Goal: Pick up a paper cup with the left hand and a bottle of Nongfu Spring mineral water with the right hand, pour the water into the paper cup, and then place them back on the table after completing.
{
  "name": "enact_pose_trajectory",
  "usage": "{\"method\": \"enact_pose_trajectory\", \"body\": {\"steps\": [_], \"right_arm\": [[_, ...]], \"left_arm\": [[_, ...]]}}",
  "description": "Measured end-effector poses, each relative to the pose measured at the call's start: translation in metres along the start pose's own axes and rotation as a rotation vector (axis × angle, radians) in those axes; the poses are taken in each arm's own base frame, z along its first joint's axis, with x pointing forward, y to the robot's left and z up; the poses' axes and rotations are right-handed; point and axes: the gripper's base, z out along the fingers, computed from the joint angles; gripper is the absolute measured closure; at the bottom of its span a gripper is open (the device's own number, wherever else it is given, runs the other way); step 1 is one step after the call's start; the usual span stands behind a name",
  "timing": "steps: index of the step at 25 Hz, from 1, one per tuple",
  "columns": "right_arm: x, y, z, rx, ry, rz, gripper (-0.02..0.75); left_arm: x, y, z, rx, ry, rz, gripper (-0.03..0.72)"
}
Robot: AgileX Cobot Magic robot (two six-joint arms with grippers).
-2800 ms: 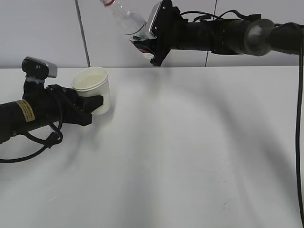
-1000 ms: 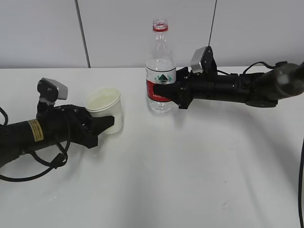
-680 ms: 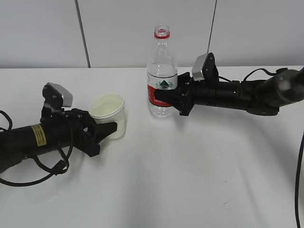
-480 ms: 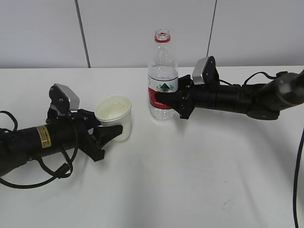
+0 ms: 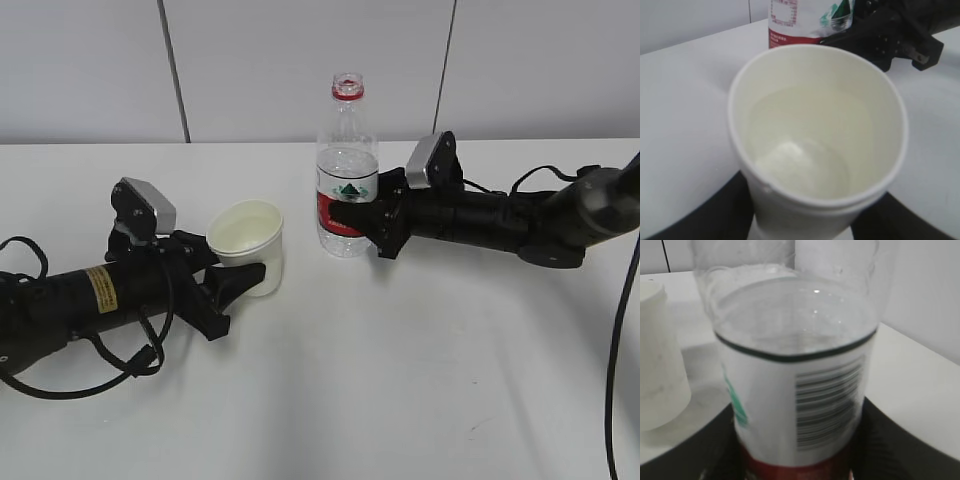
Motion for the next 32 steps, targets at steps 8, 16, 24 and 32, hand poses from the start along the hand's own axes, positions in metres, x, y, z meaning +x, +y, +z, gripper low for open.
{"method": "enact_pose_trajectory", "body": {"steps": [8, 16, 24, 32], "right_arm": [[0.003, 0.001, 0.000, -0.001, 0.004, 0.003, 0.349], [0.007, 0.002, 0.001, -0.001, -0.015, 0.022, 0.332], [0.010, 0.004, -0.003, -0.046, -0.004, 0.001, 0.086], [0.022, -0.018, -0.036, -0.032, 0.044, 0.000, 0.078]], "left_arm": [[0.016, 0.005, 0.006, -0.024, 0.010, -0.040, 0.332], [0.017, 0.006, 0.007, -0.030, 0.003, -0.032, 0.244], [0.018, 0.005, 0.007, -0.008, 0.011, -0.020, 0.101], [0.022, 0.015, -0.021, -0.073, 0.033, -0.060, 0.099]]}}
